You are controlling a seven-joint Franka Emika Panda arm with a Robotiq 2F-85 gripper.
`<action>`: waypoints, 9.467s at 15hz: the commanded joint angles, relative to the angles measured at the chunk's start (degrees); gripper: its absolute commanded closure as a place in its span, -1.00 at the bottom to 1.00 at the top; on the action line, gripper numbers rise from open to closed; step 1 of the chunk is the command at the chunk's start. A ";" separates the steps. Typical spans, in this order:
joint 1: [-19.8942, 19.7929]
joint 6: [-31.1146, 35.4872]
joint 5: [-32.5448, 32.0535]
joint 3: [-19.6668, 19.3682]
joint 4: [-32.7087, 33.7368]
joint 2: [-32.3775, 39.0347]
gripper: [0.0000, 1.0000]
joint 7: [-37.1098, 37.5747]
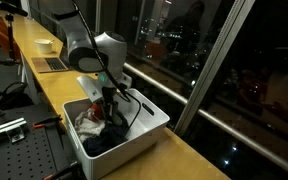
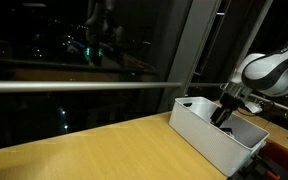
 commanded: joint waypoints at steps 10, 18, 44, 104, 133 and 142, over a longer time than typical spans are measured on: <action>-5.77 -9.14 -1.51 1.67 9.94 8.59 0.26 -3.25; -7.10 -12.28 -1.41 1.40 10.75 7.08 1.00 -6.01; 16.51 -36.62 -23.84 12.80 31.70 -5.65 0.73 9.87; 0.02 -2.65 -39.86 -5.79 2.10 -3.80 0.99 1.76; 17.80 -49.85 -51.30 19.57 47.41 -12.58 0.99 2.77; 21.14 -45.91 -42.37 18.37 42.07 -8.43 0.99 4.53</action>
